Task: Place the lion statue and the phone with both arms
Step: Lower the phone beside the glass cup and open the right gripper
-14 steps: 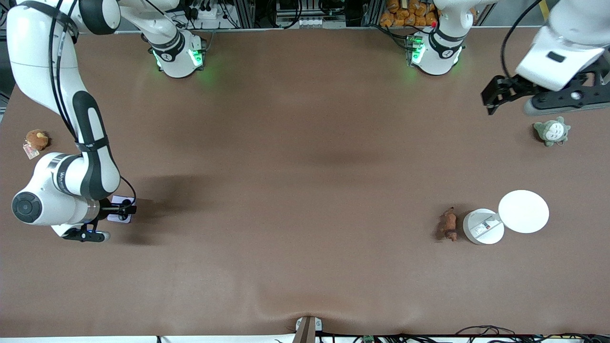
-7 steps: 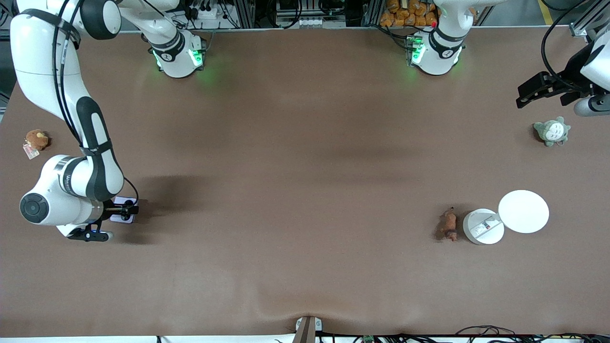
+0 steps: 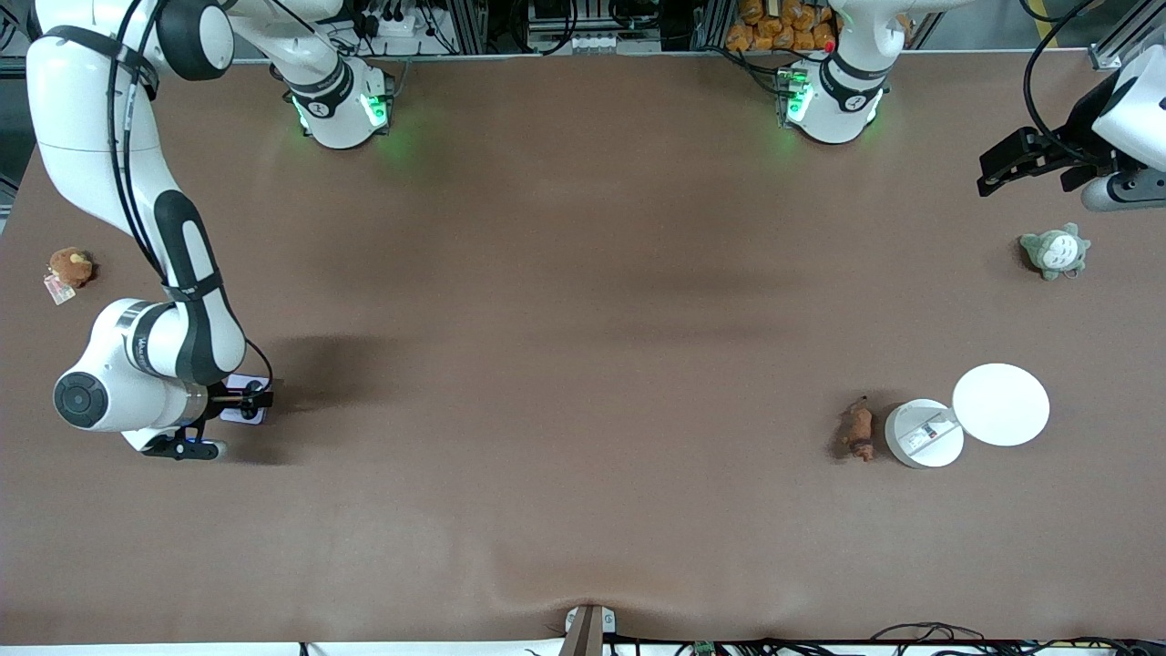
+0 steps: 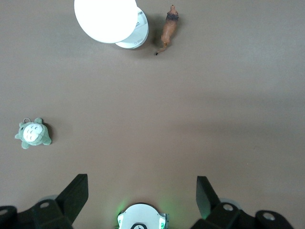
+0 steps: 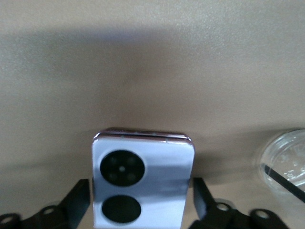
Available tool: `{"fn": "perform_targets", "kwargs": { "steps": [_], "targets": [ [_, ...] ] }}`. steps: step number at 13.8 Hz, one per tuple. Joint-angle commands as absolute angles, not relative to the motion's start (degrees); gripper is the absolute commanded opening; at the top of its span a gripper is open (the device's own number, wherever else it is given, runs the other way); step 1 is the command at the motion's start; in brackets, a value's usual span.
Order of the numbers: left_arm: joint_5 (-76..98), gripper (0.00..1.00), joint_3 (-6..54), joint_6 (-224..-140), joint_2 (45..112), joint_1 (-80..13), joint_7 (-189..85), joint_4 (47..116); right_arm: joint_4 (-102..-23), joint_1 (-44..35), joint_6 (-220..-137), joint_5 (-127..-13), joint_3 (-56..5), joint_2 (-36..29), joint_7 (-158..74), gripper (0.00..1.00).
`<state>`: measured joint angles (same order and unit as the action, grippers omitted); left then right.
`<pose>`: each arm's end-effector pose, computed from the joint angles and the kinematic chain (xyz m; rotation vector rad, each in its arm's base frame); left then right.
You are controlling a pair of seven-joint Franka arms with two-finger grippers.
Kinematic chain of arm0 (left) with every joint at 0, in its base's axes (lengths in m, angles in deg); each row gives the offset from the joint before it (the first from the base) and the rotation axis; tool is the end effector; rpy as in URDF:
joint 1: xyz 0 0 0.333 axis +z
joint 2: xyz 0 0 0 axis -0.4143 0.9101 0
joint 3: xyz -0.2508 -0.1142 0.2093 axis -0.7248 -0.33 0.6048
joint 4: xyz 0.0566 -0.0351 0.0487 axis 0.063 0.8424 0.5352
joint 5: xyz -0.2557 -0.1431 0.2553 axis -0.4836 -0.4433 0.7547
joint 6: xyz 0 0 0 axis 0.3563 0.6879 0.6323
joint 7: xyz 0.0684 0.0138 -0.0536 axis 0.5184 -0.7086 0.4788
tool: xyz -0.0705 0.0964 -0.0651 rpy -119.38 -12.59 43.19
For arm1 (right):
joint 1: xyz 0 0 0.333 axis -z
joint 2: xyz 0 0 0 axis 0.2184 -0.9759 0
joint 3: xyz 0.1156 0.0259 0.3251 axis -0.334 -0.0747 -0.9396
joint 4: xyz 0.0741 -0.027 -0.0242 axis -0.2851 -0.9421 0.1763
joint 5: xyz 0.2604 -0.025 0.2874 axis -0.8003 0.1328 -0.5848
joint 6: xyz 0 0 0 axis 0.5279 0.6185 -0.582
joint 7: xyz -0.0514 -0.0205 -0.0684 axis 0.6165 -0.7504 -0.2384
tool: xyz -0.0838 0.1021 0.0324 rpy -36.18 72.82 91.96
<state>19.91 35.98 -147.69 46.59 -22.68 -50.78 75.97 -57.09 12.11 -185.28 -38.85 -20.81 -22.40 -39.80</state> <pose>0.4957 -0.0418 0.6430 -3.1177 -0.0858 0.1220 0.6673 -0.0954 0.1717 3.1048 -0.1076 -0.3532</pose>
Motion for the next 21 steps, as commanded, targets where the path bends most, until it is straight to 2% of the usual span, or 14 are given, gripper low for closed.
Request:
{"fn": "perform_targets", "kwargs": {
  "steps": [1, 4, 6, 9, 11, 13, 16, 17, 21],
  "targets": [
    [19.01, 1.0, 35.98, -147.04, 44.88, -20.8, -50.3, 76.98, -56.95, 12.35, -185.37, -39.09, -21.43, -21.65, -39.34, 1.0],
    [19.1, 1.0, 36.33, -147.04, 46.02, -20.43, -50.22, 75.93, -55.55, 12.26, -184.58, -39.09, -21.77, -21.29, -39.34, 1.0],
    [19.1, 1.0, 36.42, -146.6, 47.16, -20.78, -50.13, 74.78, -53.01, 12.44, -181.09, -39.09, -22.74, -20.86, -39.34, 1.0],
    [19.1, 1.0, 36.07, -146.69, 47.16, -20.52, -50.13, 74.69, -43.28, 12.0, -168.1, -39.09, -23.53, -20.41, -39.25, 1.0],
    [19.1, 1.0, 36.15, -146.69, 47.16, -20.43, -51.18, 74.52, -39.04, 11.82, -162.89, -39.09, -24.32, -20.5, -39.16, 1.0],
    [19.1, 1.0, 36.07, -146.6, 47.43, -20.52, -50.92, 74.43, -36.14, 12.52, -158.59, -40.41, -28.09, -19.98, -39.08, 1.0],
    [19.1, 1.0, 36.07, -146.6, 47.43, -20.52, -51.27, 74.43, -23.15, 12.52, -146.91, -40.33, -31.51, -19.89, -39.08, 1.0],
    [19.1, 1.0, 36.07, -146.6, 47.43, -20.43, -51.27, 74.52, -20.76, 12.79, -144.35, -40.06, -33.36, -19.19, -39.16, 1.0],
    [19.1, 1.0, 36.33, -144.49, 46.73, -20.35, -51.45, 75.04, -20.74, 12.79, -140.38, -40.41, -34.86, -10.94, -39.25, 1.0]
  ]
}}
